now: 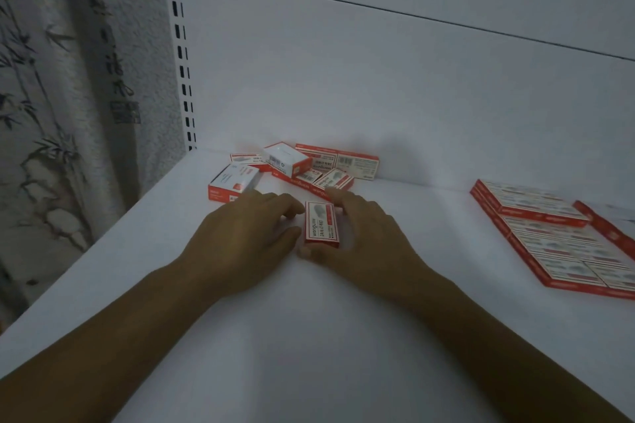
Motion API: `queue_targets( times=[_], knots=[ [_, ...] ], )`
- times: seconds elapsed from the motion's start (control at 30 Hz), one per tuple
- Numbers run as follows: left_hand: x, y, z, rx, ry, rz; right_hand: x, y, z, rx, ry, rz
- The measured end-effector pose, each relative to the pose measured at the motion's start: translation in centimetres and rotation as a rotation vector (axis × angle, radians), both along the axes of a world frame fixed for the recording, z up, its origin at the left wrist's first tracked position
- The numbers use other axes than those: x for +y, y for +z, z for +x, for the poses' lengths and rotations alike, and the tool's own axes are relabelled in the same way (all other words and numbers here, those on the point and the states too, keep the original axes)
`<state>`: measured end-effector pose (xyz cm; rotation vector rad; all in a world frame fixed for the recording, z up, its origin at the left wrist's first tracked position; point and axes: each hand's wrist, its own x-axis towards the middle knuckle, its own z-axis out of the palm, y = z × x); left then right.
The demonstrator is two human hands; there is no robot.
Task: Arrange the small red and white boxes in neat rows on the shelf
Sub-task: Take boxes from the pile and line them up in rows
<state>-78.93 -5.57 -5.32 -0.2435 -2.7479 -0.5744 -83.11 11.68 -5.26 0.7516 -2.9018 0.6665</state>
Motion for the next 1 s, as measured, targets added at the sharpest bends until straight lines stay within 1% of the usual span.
queue_targets(
  times=[0.13,0.27,0.33,0.4,0.47,0.5,0.6,0.67,0.73,0.8,0.93,1.0],
  knots=[
    [0.0,0.1,0.0,-0.015,-0.011,0.001,0.0,0.3,0.0,-0.001,0.040,0.007],
    [0.2,0.6,0.3,-0.016,-0.026,-0.011,1.0,1.2,-0.3,-0.103,0.119,-0.038],
    [0.4,0.8,0.4,-0.033,-0.047,0.008,1.3,1.1,-0.2,-0.062,0.129,-0.052],
    [0.7,0.9,0.5,-0.032,-0.069,0.061,1.3,1.1,0.1,0.043,0.109,-0.121],
    [0.7,1.0,0.5,-0.027,-0.081,0.173,1.2,1.4,0.4,0.179,0.083,-0.233],
    [0.8,1.1,0.6,-0.037,-0.090,0.262,1.1,1.7,0.5,0.247,0.069,-0.289],
    [1.4,1.5,0.9,-0.147,-0.167,0.619,0.8,2.1,0.8,0.419,0.047,-0.403],
    [2.0,1.9,1.1,-0.196,-0.207,0.835,0.6,2.1,1.1,0.496,0.065,-0.389],
    [2.5,2.4,1.3,-0.201,-0.201,1.002,0.6,2.1,1.4,0.492,0.076,-0.331],
    [2.8,2.8,1.5,-0.191,-0.195,1.076,0.9,2.4,1.7,0.454,0.085,-0.293],
    [3.7,4.1,1.7,-0.141,-0.162,1.097,2.8,4.4,2.0,0.453,0.111,-0.313],
    [4.8,4.8,1.6,-0.108,-0.161,1.064,4.3,5.3,2.2,0.428,0.112,-0.348]
  ],
)
